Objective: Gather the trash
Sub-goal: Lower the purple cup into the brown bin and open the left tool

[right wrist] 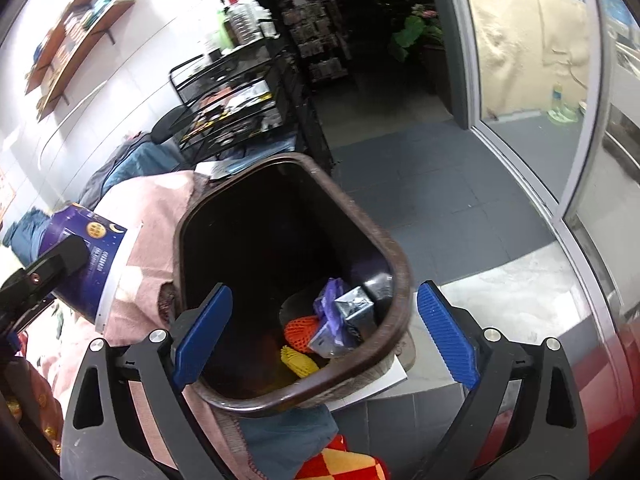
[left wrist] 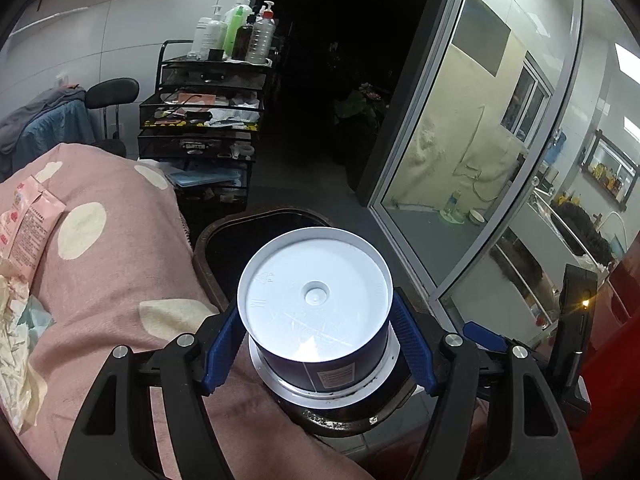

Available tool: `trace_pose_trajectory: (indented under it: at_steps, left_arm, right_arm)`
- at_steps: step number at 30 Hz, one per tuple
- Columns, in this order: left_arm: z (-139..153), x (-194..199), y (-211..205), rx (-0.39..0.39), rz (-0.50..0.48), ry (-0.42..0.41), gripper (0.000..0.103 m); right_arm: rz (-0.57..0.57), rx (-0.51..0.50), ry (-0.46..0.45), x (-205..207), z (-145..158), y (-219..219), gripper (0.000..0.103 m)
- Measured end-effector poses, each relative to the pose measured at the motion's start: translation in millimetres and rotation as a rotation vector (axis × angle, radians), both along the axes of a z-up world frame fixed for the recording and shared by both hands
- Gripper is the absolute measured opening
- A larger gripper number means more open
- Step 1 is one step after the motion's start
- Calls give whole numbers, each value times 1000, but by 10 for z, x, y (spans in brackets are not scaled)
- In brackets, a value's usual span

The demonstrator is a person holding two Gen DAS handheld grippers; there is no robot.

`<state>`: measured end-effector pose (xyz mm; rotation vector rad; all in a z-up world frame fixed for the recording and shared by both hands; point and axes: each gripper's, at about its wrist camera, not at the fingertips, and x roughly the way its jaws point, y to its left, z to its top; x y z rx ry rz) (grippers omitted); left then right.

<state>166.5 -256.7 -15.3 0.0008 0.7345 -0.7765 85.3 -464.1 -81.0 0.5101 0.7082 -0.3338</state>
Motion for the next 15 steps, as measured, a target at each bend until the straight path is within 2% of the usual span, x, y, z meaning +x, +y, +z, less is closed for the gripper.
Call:
trace_pose_trajectory:
  at_steps: [5,15]
  left_arm:
    - [-94,80,-149,20,-16,45,69]
    - [-231,154,-341,94,-29,78,69]
  right_arm:
    - [-27,2,0,-46,-4,-107,93]
    - [-26,-14,-3,-81,8,-127,93]
